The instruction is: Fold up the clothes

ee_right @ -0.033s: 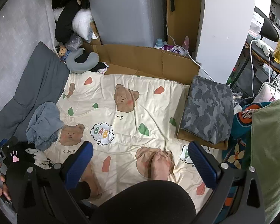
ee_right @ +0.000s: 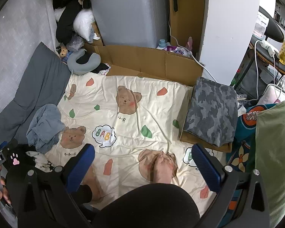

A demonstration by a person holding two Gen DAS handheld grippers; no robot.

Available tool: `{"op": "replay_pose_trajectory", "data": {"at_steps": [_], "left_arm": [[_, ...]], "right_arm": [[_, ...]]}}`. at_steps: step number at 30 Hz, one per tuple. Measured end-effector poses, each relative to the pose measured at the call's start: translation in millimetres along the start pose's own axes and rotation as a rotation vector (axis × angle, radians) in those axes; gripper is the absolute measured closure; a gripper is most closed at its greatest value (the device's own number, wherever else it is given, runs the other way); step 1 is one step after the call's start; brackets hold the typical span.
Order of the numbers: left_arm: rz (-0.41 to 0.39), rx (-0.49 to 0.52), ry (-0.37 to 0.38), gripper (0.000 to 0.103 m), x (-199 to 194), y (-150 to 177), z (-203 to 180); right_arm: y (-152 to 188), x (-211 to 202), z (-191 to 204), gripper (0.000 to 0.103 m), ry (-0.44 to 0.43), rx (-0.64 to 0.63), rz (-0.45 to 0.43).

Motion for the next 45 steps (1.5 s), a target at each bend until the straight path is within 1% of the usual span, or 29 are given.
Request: {"op": "replay_pose_trajectory", "data": {"at_steps": [7, 12, 39, 45], "left_arm": [[-0.001, 0.0, 0.005, 0.006, 0.3, 1.3, -4.5], [-0.003, -0.005, 0.008, 0.006, 2.0, 2.1, 1.9], [-0.007, -0.006, -0.011, 0.006, -1.0, 2.2, -0.5], [-0.007, -0.008, -0.014, 0.006, -0.2, 1.3, 0.7]], "right_arm": [[3.1, 1.2, 1.5, 0.001, -0.008, 0.002, -0.003], [3.7, 1.5, 0.5, 0.001, -0.007, 0.003, -0.005], [4.6, -2.0, -5.8, 0.001, -0.008, 0.004, -0.016], [3.3, -0.6, -0.7, 0.001, -0.006, 0.006, -0.013]]}}
Point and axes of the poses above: each gripper's, at about its wrist camera, not at the fingertips, and x roughly the way its jaws point, z to its left, y to its underside, the point moved 2 cm from there along x, roughly the way its jaws point, and after that the axes turned 10 degrees about z, right-handed, at the moved point
